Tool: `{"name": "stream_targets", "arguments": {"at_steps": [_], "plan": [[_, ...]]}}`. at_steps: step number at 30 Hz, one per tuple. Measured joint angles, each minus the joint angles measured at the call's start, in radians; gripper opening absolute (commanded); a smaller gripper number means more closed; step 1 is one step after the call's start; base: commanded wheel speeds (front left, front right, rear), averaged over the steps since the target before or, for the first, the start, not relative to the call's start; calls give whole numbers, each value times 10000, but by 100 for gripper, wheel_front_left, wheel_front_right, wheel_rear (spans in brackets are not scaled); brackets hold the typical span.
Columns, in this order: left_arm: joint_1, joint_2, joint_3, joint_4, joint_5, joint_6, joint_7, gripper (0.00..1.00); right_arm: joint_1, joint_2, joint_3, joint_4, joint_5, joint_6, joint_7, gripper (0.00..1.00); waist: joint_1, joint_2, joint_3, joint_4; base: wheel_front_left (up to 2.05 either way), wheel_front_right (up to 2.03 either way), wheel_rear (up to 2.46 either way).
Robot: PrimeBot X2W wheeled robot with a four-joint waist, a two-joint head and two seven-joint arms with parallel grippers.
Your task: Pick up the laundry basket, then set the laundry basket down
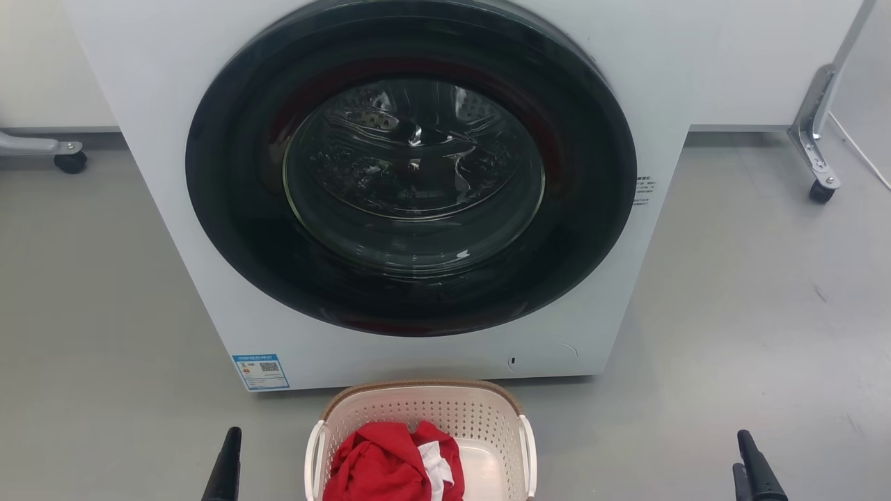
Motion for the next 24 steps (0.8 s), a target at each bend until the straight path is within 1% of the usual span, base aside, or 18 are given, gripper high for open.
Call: {"name": "stream_targets", "arguments": {"at_steps": [6, 14, 24], "plan": [[3, 8, -247, -221, 838, 251, -249, 100, -15, -6, 316, -159, -1089, -255, -215, 100, 0, 0, 47, 12, 0, 0, 0], [32, 21, -608, -489, 2215, 518, -527, 100, -61, -54, 892, -309, -2579, -441, -497, 100, 0, 0, 111, 31, 0, 0, 0], [37, 75, -1081, -721, 4224, 700, -905, 100, -76, -104, 1524, -389, -4263, -708, -851, 100, 0, 0, 191, 38, 0, 0, 0]]}}
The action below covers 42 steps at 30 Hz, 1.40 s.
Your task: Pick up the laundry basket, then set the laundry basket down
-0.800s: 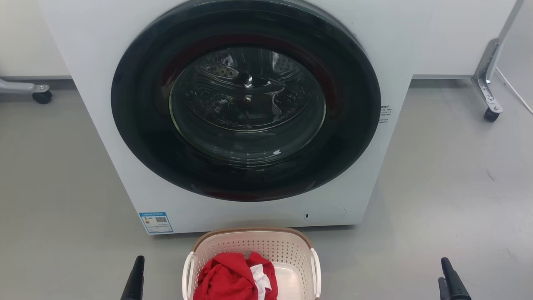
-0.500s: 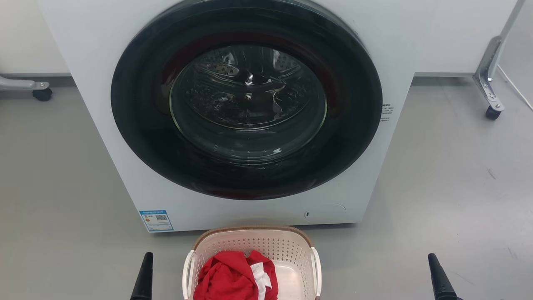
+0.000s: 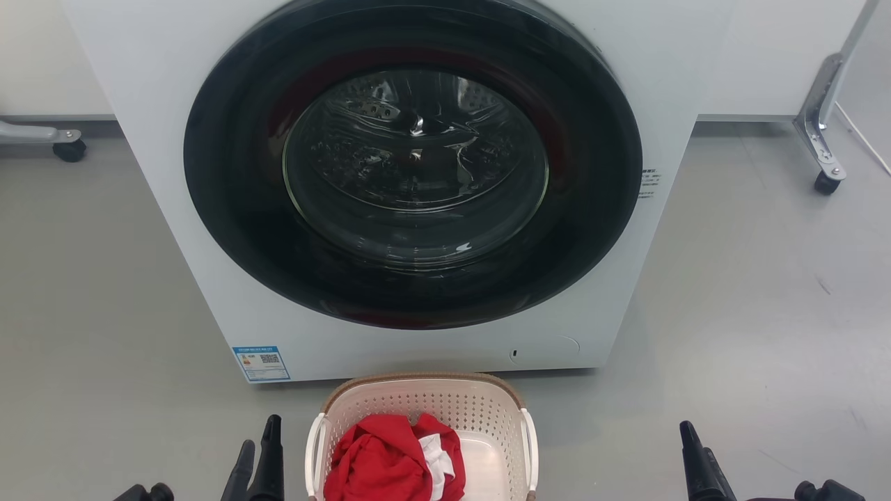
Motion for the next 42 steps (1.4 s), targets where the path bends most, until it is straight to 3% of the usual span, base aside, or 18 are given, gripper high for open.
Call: {"name": "stream_targets", "arguments": {"at_steps": [17, 42], "plan": [[58, 270, -742, -56, 3208, 451, -593, 100, 3, -36, 823, -44, -2474, -364, -616, 100, 1, 0, -5, 7, 0, 0, 0], [476, 299, -1411, -322, 6796, 1053, -1471, 100, 205, -84, 1864, -236, -5682, -855, -1498, 100, 0, 0, -92, 13, 0, 0, 0]]}}
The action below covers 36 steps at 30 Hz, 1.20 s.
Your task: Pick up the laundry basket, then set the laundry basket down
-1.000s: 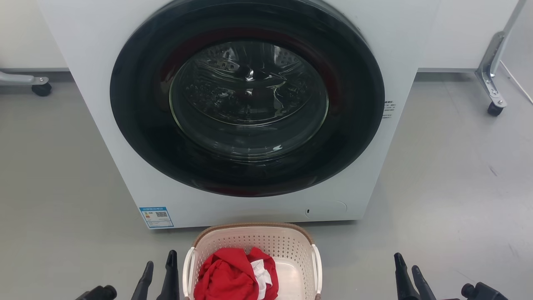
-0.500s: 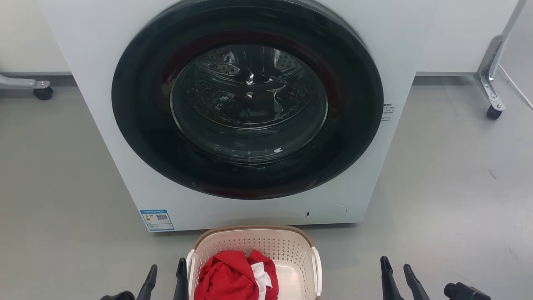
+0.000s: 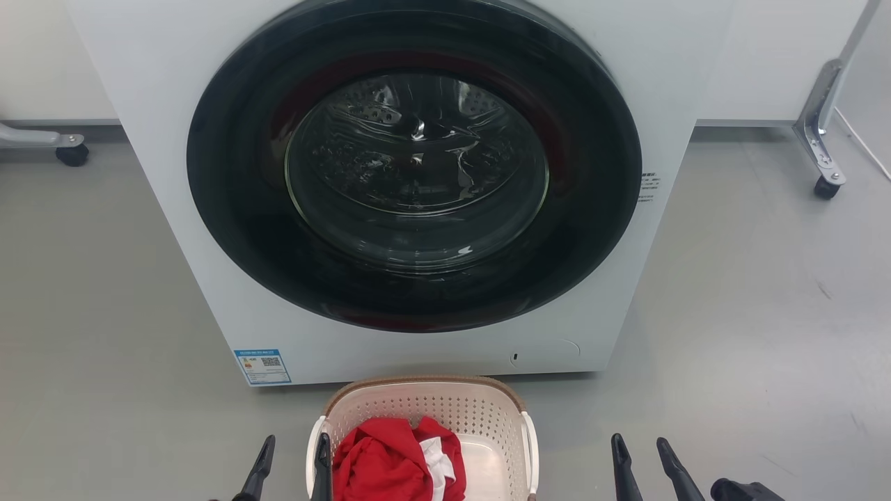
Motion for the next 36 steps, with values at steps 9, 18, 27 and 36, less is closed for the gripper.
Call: {"name": "stream_targets", "arguments": {"at_steps": [9, 18, 27, 36], "plan": [[47, 17, -278, -174, 1478, 176, -393, 100, 1, -19, 372, -153, -1273, -136, -384, 100, 0, 0, 56, 23, 0, 0, 0], [158, 6, -228, -226, 1616, 174, -439, 100, 1, -25, 407, -221, -1584, -196, -431, 100, 0, 0, 93, 24, 0, 0, 0], [158, -44, 0, -151, 1269, 151, -439, 100, 1, -27, 228, -274, -1595, -198, -433, 100, 0, 0, 135, 35, 0, 0, 0], [157, -67, 58, 25, 1175, 71, -439, 100, 1, -25, 50, -360, -1597, -209, -433, 100, 0, 0, 171, 39, 0, 0, 0]]}}
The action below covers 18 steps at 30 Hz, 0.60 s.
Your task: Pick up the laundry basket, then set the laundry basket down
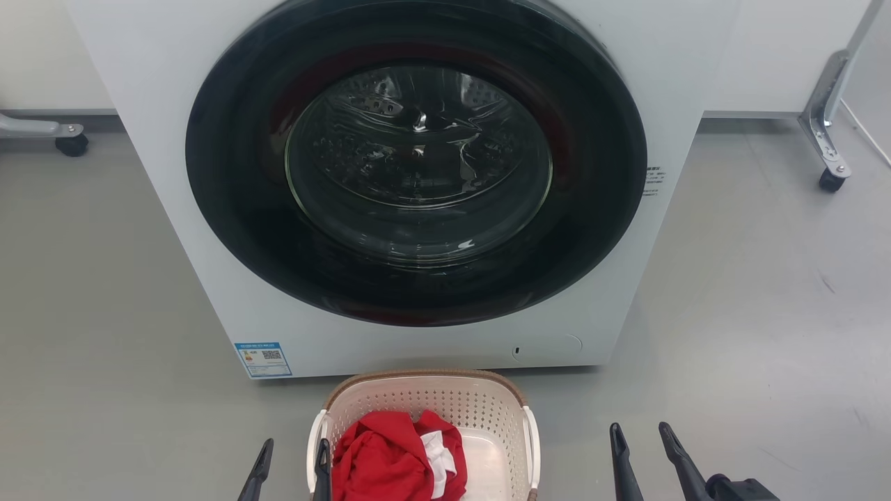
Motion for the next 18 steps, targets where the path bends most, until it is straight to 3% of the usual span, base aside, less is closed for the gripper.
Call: {"name": "stream_targets", "arguments": {"at_steps": [18], "plan": [[-6, -21, 136, 94, -2, 0, 0, 100, 0, 0, -6, -194, 4, -86, 0, 100, 0, 0, 47, 11, 0, 0, 0]]}}
